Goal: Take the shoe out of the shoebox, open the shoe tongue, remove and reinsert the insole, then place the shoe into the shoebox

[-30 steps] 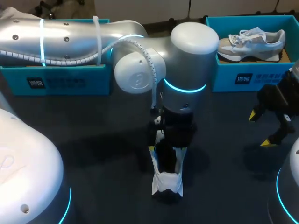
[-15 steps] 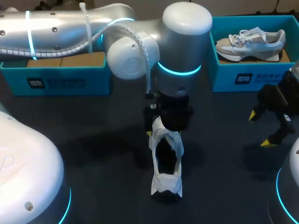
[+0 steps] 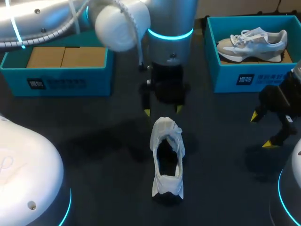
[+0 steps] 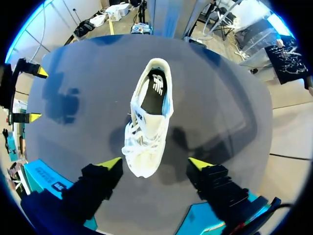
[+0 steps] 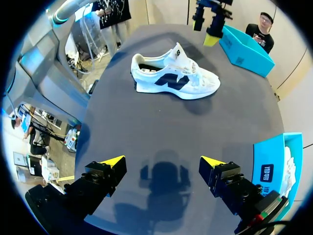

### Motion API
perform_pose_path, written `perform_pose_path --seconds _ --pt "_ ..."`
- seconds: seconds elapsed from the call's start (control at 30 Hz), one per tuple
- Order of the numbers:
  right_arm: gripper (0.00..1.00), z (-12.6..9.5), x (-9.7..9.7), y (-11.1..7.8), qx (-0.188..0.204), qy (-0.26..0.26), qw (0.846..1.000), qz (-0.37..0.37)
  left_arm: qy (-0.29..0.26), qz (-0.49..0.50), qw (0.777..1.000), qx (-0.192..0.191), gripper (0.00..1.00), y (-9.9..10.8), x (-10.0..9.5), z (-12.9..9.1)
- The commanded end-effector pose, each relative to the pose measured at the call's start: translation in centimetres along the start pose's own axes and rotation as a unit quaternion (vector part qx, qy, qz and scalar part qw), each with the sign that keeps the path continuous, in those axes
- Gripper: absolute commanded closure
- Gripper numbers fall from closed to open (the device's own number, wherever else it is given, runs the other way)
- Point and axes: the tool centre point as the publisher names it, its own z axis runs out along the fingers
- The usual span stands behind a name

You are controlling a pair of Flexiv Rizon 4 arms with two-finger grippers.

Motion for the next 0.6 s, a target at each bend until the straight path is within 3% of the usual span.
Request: perform_pose_path --seconds 0.03,0.17,0.27,0.4,0.47,0.6 --pt "0.00 0.1 0.0 0.0 0.001 0.000 1.000 0.000 0.009 0.009 1.000 -0.002 0.50 -0.4 -0.1 -1.0" --pt "0.00 0.1 0.0 0.0 0.001 0.000 1.000 0.000 0.013 0.020 1.000 -0.002 0.64 -1.1 -0.2 -1.1" --pt "0.00 0.1 0.0 0.0 0.001 0.000 1.000 0.000 0.013 0.028 1.000 0.005 0.85 -1.3 -0.4 -0.8" --pt "0.00 0.1 0.0 0.0 0.001 0.000 1.000 0.000 0.015 0.033 0.999 0.009 0.80 -1.4 -0.7 0.2" --pt "0.00 0.1 0.0 0.0 0.001 0.000 1.000 0.000 0.016 0.036 0.999 0.012 0.88 -1.4 -0.9 1.1" --pt "0.00 0.1 0.0 0.0 0.001 0.000 1.000 0.000 0.017 0.046 0.999 0.018 0.87 -1.3 -1.4 2.5"
